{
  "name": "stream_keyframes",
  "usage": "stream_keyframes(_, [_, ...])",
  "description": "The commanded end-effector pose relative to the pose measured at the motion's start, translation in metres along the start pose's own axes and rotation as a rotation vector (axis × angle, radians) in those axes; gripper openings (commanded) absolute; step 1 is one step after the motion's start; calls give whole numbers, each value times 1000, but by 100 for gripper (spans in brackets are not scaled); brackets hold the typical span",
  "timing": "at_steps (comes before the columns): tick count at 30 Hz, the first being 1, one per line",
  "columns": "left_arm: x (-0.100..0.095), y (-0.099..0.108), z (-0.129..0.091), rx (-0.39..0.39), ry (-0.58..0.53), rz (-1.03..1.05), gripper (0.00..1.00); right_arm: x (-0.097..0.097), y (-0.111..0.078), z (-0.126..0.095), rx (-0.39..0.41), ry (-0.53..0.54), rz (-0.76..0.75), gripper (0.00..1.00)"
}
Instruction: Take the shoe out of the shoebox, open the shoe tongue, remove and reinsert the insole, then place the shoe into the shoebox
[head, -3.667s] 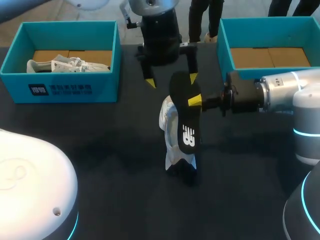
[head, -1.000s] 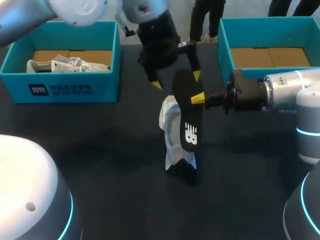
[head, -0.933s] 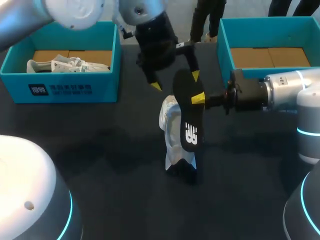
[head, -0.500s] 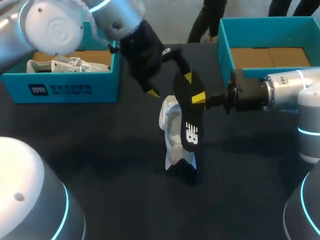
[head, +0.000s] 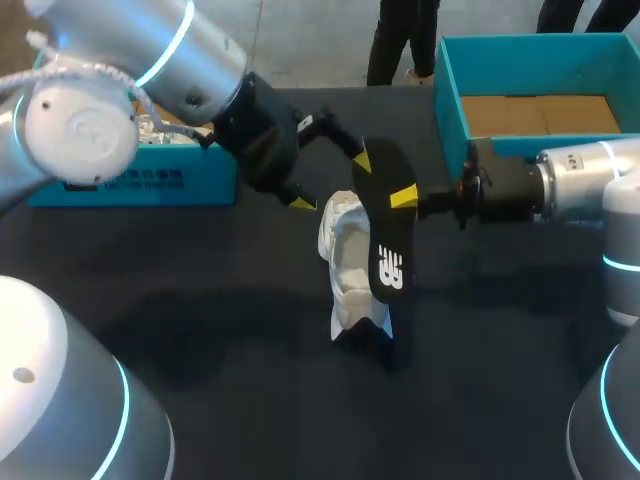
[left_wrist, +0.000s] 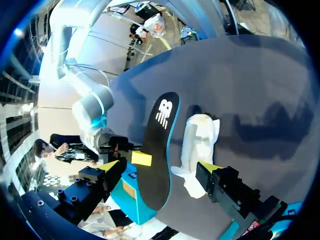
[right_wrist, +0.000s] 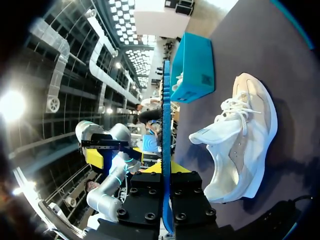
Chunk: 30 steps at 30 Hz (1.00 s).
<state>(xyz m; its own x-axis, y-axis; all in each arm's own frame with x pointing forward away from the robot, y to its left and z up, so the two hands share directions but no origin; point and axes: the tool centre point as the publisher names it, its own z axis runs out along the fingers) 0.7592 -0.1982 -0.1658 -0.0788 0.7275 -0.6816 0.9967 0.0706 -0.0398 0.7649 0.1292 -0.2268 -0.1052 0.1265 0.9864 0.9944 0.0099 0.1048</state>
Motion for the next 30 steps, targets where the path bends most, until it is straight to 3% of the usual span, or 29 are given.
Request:
stream_keyframes(1, [8,-2,3,-32,-292,5,100,2,-3,-3,-4,-2,1,0])
stream_keyframes(10, [16,3,11,-119,-427,68,100,4,-5,-5,-4,-8,10,0])
stream_keyframes(30, [18,10,22,-185,-590,63,100,11,-7,-4,3,33,38,0])
